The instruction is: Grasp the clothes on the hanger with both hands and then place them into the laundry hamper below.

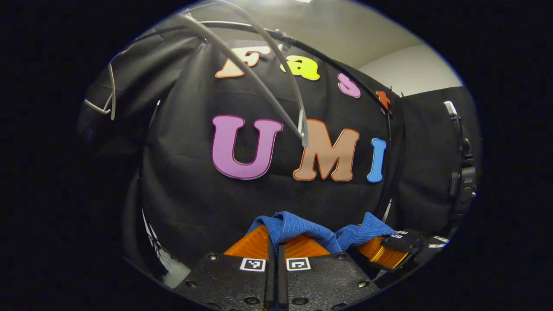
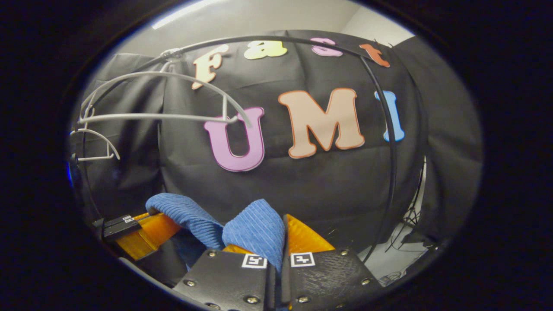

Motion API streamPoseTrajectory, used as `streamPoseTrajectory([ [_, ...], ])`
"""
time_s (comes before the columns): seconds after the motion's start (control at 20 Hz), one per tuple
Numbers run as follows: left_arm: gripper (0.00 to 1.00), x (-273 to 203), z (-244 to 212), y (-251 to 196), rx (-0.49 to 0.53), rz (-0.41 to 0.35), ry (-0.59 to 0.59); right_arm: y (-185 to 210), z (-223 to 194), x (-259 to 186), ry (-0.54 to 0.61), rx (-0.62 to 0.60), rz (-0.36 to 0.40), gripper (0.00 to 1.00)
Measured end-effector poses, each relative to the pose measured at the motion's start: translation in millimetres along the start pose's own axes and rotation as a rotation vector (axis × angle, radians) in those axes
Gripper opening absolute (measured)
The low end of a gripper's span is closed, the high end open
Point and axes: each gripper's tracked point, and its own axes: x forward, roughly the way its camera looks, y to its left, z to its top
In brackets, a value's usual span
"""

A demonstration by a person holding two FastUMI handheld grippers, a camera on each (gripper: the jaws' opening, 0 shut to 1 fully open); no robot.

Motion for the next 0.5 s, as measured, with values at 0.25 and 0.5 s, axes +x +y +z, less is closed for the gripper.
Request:
streamPoseTrajectory([
  [0.25,0.03,6.3,-77.6,17.4,0.039,0.026,0.097,-6.5,-89.6,20.9,0.122,0.055,0.004,0.06],
  [0.5,0.04,8.0,-146.1,37.2,0.01,0.036,0.208,-11.3,-154.9,27.0,0.209,0.029,-0.021,0.06],
])
